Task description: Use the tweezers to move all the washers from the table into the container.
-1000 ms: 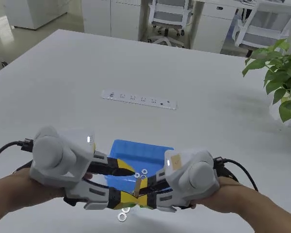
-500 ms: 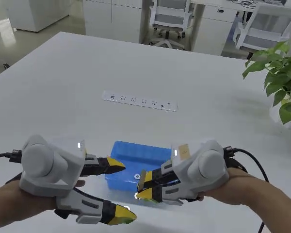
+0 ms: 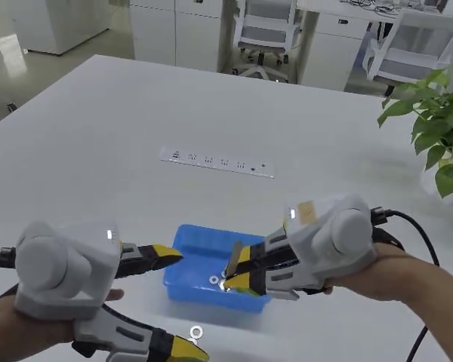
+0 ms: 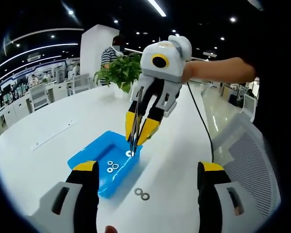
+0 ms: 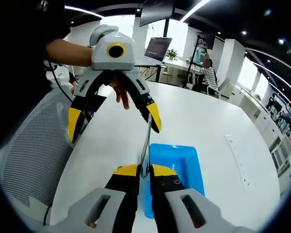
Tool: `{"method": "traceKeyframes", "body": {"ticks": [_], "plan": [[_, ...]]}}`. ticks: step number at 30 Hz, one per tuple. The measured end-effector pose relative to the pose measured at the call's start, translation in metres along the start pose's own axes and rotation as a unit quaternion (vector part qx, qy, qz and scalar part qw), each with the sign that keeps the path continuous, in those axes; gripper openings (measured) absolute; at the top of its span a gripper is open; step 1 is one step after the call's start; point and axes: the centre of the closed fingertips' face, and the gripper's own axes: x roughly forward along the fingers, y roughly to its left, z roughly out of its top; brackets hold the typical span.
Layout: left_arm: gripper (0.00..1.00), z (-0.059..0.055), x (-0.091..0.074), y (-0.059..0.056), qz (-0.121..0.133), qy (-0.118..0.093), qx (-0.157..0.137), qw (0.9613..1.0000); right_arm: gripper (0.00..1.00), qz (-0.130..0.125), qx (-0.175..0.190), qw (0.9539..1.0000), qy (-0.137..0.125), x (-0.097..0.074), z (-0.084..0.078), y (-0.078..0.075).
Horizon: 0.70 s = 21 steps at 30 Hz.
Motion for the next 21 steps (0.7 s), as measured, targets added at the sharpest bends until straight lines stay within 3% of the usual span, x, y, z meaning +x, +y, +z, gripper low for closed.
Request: {"method": "traceKeyframes", "body": {"ticks": [10,21], "plan": [[0.98,-0.004,-0.003,0.004,0.006,0.005,-0.009,0.9999,0.08,-0.019,0.016,0.9997,-0.002,-0.005,-0.006,-0.018],[0.99,0.001,0.0,0.008,0.005,-0.001,-0.009,1.0,0.09,-0.033,0.03,0.999,0.007,-0.001,-0.023,-0.031]]}}
